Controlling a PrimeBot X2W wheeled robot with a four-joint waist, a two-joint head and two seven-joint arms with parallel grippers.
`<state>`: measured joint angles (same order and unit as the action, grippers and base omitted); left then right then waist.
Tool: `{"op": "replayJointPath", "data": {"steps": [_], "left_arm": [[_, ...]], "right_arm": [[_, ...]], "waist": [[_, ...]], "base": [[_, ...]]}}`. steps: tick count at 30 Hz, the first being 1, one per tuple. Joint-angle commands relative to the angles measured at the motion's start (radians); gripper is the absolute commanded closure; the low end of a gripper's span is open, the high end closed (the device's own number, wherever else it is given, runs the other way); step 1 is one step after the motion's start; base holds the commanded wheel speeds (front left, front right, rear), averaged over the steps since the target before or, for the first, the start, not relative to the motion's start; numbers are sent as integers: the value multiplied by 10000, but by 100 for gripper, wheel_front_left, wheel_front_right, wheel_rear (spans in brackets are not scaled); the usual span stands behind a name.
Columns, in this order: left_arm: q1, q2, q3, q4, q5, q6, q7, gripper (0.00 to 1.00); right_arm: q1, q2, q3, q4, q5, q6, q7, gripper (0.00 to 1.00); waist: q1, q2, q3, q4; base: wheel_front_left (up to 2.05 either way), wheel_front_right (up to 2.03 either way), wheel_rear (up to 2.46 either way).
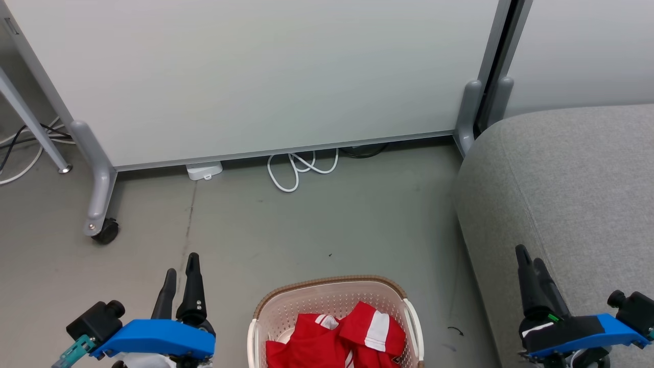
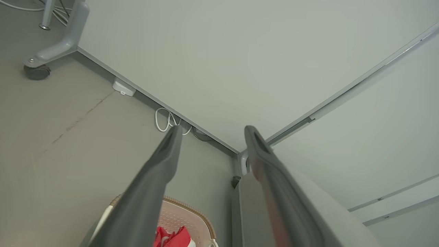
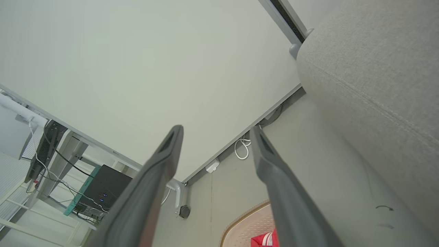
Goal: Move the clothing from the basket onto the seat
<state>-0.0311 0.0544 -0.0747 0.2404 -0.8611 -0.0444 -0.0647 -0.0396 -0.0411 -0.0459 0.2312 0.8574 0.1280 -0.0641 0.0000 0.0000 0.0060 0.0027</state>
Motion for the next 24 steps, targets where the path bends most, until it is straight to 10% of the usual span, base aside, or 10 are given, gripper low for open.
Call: {"op": "replayJointPath", "data": {"steps": [1, 24], "left_arm": [[-255, 105, -71, -166, 341, 34, -90, 0], [-166, 319, -777, -254, 3251, 461, -779, 0]], "right_arm": [[-48, -66, -28, -138, -397, 22, -94, 0], [14, -88, 106, -186, -3579, 26, -597, 0]], "waist": [[0, 0, 0, 5], [0, 0, -17, 33]], "base": [[0, 0, 0], [0, 0, 0]]}}
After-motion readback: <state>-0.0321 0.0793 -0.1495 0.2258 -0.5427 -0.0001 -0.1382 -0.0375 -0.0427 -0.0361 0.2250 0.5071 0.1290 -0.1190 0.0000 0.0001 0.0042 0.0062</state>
